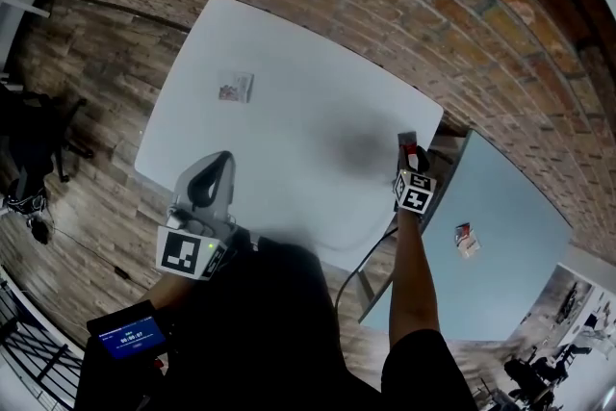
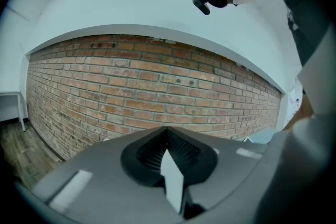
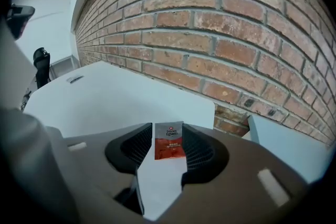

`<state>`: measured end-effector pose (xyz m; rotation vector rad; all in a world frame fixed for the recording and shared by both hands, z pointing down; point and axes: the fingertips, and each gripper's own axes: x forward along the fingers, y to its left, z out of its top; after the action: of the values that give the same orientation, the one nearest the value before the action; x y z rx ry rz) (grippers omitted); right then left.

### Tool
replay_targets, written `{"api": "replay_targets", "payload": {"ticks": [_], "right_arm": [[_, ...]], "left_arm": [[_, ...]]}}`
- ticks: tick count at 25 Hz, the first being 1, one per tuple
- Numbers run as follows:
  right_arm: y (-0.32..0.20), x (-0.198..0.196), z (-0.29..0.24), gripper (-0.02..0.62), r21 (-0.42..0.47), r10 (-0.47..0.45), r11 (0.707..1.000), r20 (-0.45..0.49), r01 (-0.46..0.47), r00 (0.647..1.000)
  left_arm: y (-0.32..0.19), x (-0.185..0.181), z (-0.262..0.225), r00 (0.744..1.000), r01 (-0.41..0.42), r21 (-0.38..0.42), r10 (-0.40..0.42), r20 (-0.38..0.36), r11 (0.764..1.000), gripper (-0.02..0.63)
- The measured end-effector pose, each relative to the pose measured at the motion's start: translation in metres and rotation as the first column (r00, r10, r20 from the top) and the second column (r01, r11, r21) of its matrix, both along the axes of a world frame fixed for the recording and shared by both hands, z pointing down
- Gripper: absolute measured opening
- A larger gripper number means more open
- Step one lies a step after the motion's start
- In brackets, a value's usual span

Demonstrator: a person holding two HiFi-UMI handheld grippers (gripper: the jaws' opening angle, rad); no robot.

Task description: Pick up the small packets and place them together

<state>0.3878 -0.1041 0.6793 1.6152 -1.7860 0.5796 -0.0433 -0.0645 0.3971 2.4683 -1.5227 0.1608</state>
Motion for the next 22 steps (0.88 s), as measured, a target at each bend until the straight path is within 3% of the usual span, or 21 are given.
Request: {"api": "replay_targets", "payload": {"ticks": [5, 10, 13, 22], "right_arm": [[-0.002, 0.005, 0.012, 0.170, -0.011, 0.012, 1.000, 0.010, -0.012, 1.000], [-0.001, 0.014, 0.019, 0.173, -0.020, 0.017, 1.000, -0.037, -0.018, 0.999], [-0.005, 0.016, 0.023, 0.178, -0.031, 0.029, 0.999, -0.009, -0.029, 1.000], [-0.008, 0.015, 0.030, 0.190, -0.081, 0.057, 0.995, 0.027, -0.055, 0.998]], "left_arm": [[0.000, -0.003, -0.002, 1.000, -0.001, 0.008, 0.001, 0.004, 1.000, 0.000], [-0.001, 0.000, 0.002, 1.000, 0.015, -0.012, -0.015, 0.005, 1.000, 0.000], [-0.003, 0.005, -0.003, 1.000, -0.004, 0.015, 0.004, -0.003, 1.000, 0.000], [0.001, 0.000, 0.005, 1.000, -0.009, -0.013, 0.009, -0.005, 1.000, 0.000]]}}
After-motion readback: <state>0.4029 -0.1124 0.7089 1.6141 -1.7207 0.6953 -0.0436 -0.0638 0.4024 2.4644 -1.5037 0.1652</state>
